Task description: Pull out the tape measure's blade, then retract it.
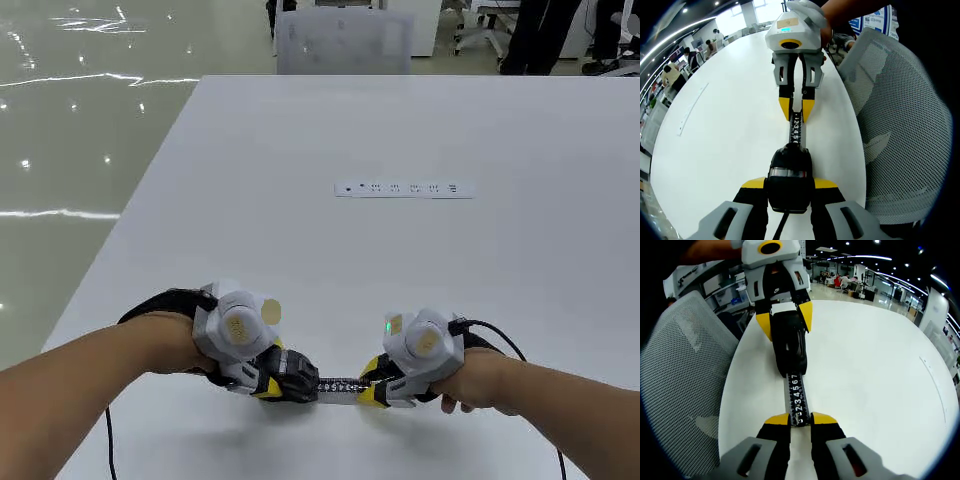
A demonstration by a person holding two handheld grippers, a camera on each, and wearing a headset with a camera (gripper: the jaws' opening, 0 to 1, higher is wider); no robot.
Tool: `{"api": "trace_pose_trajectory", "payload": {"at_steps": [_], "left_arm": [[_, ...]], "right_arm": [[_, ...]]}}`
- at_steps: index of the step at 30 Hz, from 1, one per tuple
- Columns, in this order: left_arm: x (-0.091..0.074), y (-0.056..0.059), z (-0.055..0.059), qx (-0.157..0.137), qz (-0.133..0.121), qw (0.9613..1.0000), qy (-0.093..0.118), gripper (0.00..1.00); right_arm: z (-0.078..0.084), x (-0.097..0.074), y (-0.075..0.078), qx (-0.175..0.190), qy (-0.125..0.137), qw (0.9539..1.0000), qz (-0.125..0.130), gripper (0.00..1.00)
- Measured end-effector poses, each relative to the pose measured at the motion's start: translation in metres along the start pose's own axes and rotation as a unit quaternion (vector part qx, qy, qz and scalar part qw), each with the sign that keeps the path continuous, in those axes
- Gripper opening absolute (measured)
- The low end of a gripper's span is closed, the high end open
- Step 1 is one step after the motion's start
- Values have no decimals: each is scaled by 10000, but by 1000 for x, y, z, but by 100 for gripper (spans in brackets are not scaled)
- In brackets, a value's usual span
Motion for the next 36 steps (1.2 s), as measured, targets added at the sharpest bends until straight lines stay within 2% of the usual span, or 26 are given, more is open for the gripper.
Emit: {"api": "trace_pose_trajectory", "payload": {"at_steps": [36], "left_arm": [[0,0,1,52,4,10000,2,29]], "right_arm": [[26,-24,0,277,-80,9996,67,13]]}}
Point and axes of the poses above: the centre of the closed fingertips' face, and the gripper's own axes: x roughly forward along the fingers, y roughly to its right, z roughly out of its underside, the point moved 6 cm from there along -x, roughly backward along the fingers, and after that the axes turned 3 degrees about -x, right-handed, at the moved point
